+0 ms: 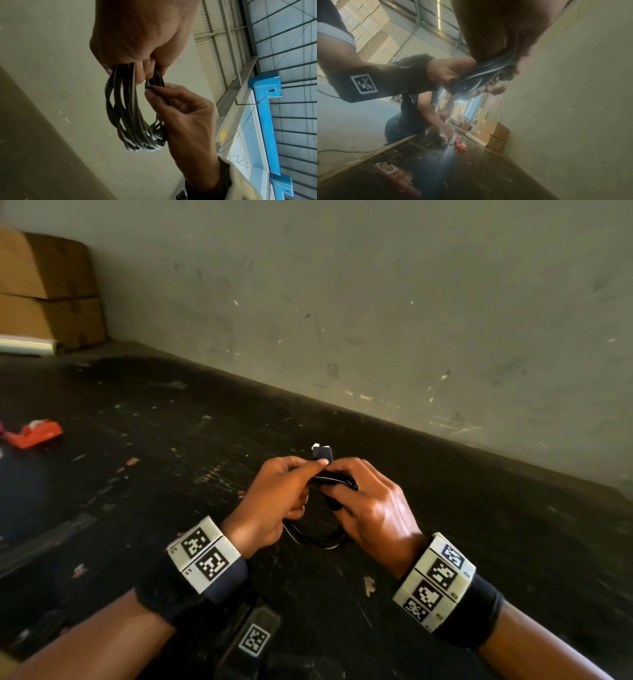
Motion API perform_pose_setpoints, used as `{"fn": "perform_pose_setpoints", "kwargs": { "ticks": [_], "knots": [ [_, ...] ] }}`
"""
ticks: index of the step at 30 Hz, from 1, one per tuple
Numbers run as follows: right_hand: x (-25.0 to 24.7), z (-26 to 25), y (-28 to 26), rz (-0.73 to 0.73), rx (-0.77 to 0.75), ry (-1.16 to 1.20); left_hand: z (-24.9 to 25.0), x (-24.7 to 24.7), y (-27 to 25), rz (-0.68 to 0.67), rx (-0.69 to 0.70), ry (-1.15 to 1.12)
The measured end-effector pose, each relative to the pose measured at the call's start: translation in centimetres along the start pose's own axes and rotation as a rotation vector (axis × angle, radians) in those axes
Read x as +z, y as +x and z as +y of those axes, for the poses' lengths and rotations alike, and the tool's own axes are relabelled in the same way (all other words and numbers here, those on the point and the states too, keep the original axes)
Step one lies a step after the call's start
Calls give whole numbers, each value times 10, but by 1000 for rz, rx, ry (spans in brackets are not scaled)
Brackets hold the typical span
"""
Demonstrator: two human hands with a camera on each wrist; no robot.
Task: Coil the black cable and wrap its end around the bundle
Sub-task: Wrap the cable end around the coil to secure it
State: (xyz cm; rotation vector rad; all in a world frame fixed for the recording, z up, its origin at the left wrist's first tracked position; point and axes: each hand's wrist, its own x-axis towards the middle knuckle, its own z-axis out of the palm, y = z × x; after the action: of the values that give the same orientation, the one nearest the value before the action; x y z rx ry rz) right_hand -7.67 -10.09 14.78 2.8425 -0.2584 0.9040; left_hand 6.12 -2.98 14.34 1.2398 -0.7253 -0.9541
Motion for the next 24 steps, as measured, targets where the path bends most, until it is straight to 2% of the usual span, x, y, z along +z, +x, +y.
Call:
{"fn": "perform_pose_setpoints", "kwargs": {
  "ticks": [8,11,14,18,24],
  "knots": [
    [-6,13,1,28,-83,-32,2,-3,6,85,64,58],
    [-10,13,3,24,-98,54,-3,-2,7,57,93,135],
    [-13,12,8,-2,26,278,-8,0,3,-21,152,185],
    [-8,15,7,-28,324,551,-13,-1,1,-83,175,196],
    [-1,15,8,44,530,795,-13,-1,0,-105,326,305]
  ]
}}
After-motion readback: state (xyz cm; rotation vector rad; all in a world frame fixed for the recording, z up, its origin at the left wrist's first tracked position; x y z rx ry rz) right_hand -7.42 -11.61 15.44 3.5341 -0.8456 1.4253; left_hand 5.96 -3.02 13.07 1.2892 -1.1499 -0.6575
